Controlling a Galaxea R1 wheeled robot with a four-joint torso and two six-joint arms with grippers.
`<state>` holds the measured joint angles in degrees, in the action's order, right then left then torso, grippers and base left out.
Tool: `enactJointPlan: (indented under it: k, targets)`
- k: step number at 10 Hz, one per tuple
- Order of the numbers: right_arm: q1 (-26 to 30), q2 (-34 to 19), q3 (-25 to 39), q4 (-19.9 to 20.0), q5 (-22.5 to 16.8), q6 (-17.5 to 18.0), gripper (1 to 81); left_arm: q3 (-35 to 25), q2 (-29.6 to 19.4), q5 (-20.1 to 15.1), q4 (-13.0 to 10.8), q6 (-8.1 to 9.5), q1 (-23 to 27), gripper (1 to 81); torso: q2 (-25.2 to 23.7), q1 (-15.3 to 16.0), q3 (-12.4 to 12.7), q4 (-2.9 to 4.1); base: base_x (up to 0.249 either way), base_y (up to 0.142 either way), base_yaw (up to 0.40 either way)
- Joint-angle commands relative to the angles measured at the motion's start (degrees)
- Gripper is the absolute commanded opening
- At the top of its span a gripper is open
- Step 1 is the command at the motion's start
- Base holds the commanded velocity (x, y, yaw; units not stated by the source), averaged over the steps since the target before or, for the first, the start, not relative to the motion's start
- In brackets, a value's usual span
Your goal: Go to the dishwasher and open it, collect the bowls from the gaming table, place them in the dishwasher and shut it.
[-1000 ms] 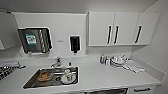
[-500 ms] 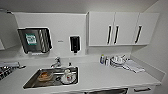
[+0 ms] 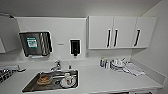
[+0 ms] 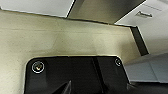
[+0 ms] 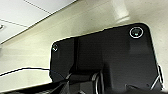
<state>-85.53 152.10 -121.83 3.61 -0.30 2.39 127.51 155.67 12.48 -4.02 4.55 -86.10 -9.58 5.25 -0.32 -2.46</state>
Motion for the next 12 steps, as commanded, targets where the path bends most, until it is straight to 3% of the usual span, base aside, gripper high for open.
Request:
enactJointPlan:
  k: [1,2,3,5,6,8,10,12]
  targets:
    - [3.65,-2.83,3.88,0.79,-3.12,0.07,81.1,-2.53,-2.12,2.02,-3.54,-0.24,2.12,81.1,-5.47,3.51,-3.37,0.0,0.0,0.0,0.0]
    - [3.74,-3.62,4.86,0.79,-3.12,0.07,81.1,-2.79,-2.56,6.48,-5.81,-0.15,0.89,81.1,-7.11,4.52,-5.77,0.0,0.0,0.0,0.0]
    - [3.83,-4.15,5.3,0.79,-3.12,0.07,81.1,-2.62,-2.82,8.35,-6.96,-0.15,0.1,81.1,-8.73,5.53,-6.97,0.0,0.0,0.0,0.0]
    - [3.83,-5.29,6.0,0.79,-3.04,0.07,81.1,-2.36,-3.35,8.87,-8.11,-0.15,-0.25,81.1,-12.81,8.11,-10.82,0.0,0.0,0.0,0.0]
    - [4.09,-5.64,6.0,0.87,-2.95,0.07,81.1,-2.44,-3.87,9.31,-8.19,-0.24,-0.69,81.1,-14.71,9.33,-7.21,0.0,0.0,0.0,0.0]
    - [4.96,-7.04,7.22,1.05,-2.95,0.25,81.1,-2.62,-5.02,14.76,-10.3,-0.06,-2.45,81.1,-17.86,11.43,-8.92,0.0,0.0,0.0,0.0]
    - [5.93,-9.68,10.22,2.28,-3.03,0.34,81.1,-2.18,-6.33,16.34,-11.09,-0.24,-3.5,81.1,-21.69,13.81,-9.59,0.0,0.0,0.0,0.0]
    - [6.46,-11.44,11.98,2.54,-3.04,0.69,81.1,1.31,-6.87,21.78,-15.92,-0.15,-5.17,81.1,-25.9,16.46,-9.61,0.0,0.0,0.0,0.0]
